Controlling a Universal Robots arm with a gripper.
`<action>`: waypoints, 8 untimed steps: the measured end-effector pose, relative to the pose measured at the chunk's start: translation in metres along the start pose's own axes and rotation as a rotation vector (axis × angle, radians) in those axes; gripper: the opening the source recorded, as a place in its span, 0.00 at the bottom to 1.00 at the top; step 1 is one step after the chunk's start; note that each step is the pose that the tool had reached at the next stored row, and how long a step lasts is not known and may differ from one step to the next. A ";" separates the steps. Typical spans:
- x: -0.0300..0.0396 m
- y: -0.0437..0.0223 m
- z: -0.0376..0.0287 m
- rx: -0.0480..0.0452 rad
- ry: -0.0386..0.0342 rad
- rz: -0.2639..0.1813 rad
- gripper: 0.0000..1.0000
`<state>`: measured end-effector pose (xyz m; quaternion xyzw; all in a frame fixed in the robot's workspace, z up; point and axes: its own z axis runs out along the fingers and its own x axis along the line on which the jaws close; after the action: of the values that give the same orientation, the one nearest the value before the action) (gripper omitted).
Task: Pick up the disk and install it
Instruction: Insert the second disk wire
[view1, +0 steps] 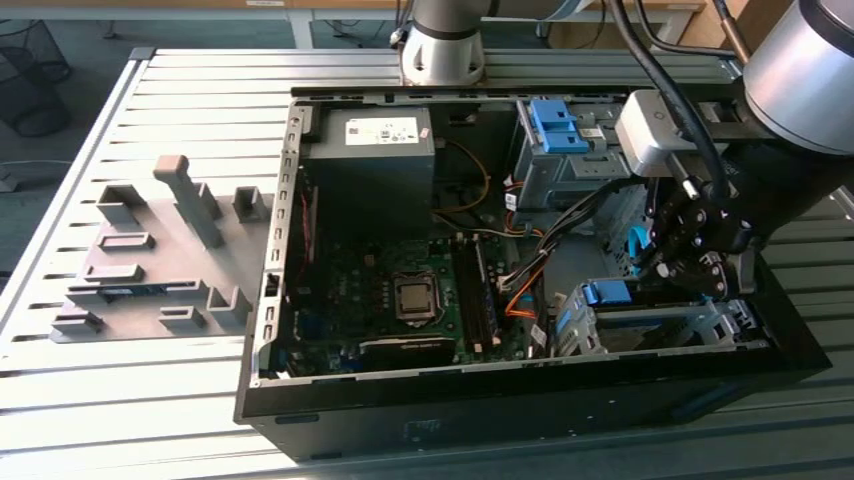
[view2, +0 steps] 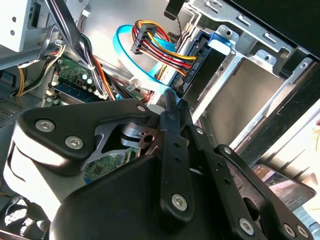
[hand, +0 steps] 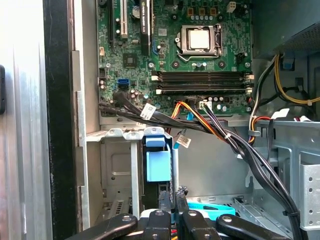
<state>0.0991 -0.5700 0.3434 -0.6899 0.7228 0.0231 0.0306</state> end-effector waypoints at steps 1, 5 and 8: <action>0.0001 0.0000 0.0001 0.0000 -0.0001 0.000 0.16; 0.0002 0.0000 0.0001 0.0000 -0.0002 0.000 0.16; 0.0002 0.0000 0.0001 0.0000 -0.0002 0.000 0.16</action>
<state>0.0992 -0.5702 0.3433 -0.6900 0.7228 0.0232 0.0307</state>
